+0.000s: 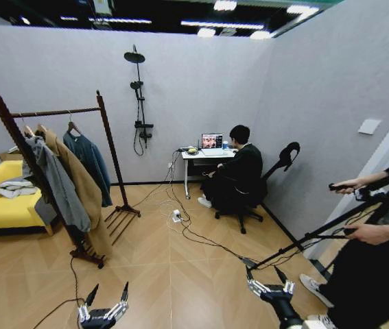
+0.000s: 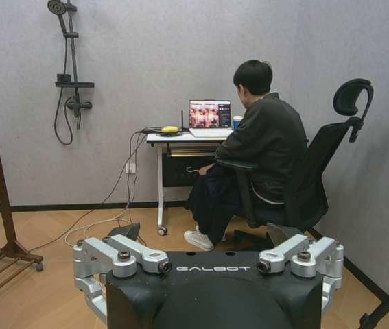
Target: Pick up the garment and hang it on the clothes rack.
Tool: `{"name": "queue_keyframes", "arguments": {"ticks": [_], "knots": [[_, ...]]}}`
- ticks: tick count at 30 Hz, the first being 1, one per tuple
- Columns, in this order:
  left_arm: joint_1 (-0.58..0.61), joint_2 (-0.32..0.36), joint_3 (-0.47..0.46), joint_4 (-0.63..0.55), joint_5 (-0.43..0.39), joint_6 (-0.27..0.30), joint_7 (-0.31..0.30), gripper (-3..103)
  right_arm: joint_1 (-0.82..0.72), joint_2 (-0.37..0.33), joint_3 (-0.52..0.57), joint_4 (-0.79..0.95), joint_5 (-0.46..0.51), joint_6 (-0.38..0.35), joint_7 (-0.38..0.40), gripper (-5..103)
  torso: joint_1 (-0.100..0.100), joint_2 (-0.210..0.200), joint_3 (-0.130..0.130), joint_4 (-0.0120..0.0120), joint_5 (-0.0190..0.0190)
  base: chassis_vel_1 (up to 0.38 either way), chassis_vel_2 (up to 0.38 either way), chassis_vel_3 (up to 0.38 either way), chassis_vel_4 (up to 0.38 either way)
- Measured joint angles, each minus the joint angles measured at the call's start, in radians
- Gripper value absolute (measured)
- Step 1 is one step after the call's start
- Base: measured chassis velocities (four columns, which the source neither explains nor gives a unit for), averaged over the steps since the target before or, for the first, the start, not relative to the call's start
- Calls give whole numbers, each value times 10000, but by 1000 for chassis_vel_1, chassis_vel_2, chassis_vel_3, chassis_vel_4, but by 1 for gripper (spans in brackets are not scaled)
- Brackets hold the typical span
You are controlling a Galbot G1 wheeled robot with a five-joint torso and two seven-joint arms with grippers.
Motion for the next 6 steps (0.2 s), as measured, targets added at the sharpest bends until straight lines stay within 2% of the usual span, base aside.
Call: {"name": "queue_keyframes", "arguments": {"ticks": [6], "knots": [[0, 0, 0, 0, 0, 0, 0, 100, 0, 0, 0, 0, 0, 0, 0, 100, 0, 0, 0, 0, 0, 0, 0, 0, 0]]}}
